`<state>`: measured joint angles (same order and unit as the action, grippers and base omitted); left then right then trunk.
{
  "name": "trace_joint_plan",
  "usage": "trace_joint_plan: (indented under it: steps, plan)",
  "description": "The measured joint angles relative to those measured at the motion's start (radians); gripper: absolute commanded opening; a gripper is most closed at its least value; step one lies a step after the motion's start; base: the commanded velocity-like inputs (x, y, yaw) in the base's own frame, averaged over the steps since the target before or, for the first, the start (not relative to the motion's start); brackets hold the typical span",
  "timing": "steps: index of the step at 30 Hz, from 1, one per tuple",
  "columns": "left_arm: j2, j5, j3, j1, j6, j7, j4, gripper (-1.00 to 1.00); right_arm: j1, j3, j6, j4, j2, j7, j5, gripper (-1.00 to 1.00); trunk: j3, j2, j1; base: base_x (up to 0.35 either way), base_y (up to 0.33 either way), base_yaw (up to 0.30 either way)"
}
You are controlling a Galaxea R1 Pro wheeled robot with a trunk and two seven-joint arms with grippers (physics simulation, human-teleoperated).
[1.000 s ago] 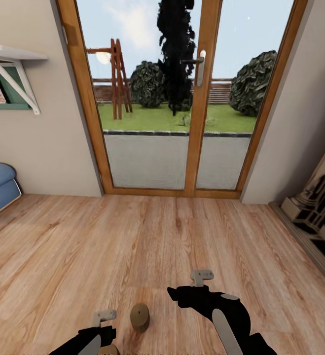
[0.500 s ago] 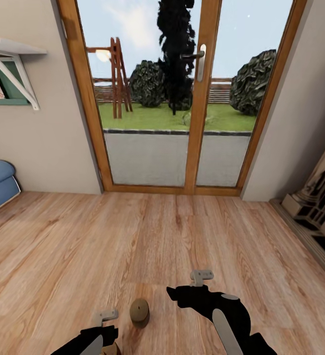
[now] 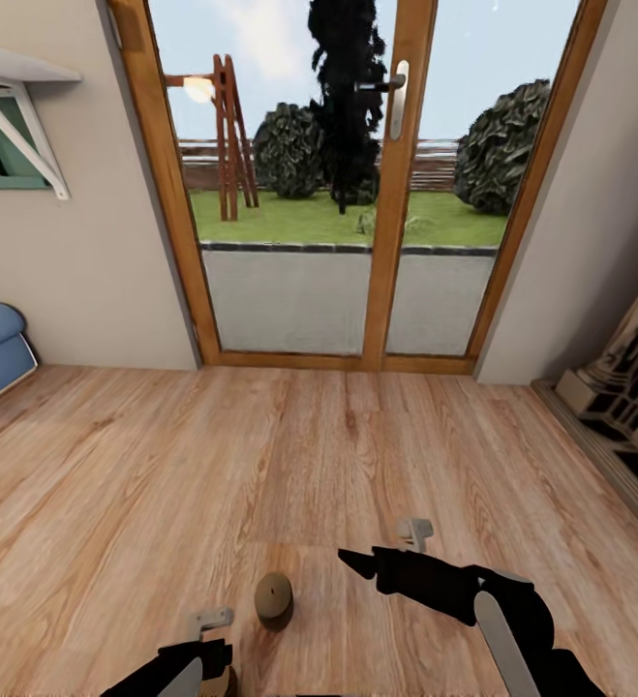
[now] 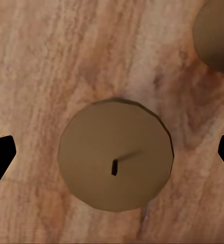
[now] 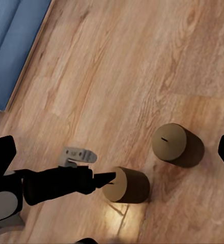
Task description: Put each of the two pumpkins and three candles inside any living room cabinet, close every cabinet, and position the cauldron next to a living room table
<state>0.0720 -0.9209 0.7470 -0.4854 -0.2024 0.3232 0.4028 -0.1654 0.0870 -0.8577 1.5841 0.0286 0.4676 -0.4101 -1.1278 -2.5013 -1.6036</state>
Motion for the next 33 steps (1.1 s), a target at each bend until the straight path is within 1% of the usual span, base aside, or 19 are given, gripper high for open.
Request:
trace_joint_plan:
  steps: [5, 15, 27, 31, 33]
  plan:
    - [-0.005, 0.0, 0.001, 0.001, 0.0, 0.0, 0.0, 1.0, 0.0, -0.007, 0.0, 0.0, 0.001, 0.012, 0.004, 1.0, -0.019, -0.001, -0.002, 0.0, 0.0, 0.0]
    - [-0.007, 0.0, 0.002, 0.001, 0.002, 0.0, 0.0, 1.0, 0.0, -0.009, 0.0, 0.0, 0.002, 0.015, 0.008, 1.0, -0.019, -0.001, -0.002, 0.0, 0.0, 0.0]
    - [-0.006, -0.001, 0.003, 0.0, 0.051, 0.002, 0.0, 1.0, 0.0, -0.009, -0.001, -0.002, 0.002, 0.014, 0.01, 1.0, -0.019, -0.001, -0.002, 0.0, 0.0, 0.0]
    - [-0.006, -0.001, 0.003, 0.0, 0.055, 0.003, 0.0, 1.0, 0.0, -0.009, -0.001, -0.002, 0.002, 0.015, 0.011, 1.0, -0.035, -0.002, -0.004, 0.0, 0.0, 0.0]
    - [-0.006, -0.001, 0.002, 0.0, 0.057, 0.003, 0.0, 1.0, 0.0, -0.009, -0.002, -0.002, 0.002, 0.015, 0.01, 1.0, -0.035, -0.002, -0.004, 0.0, 0.0, 0.0]
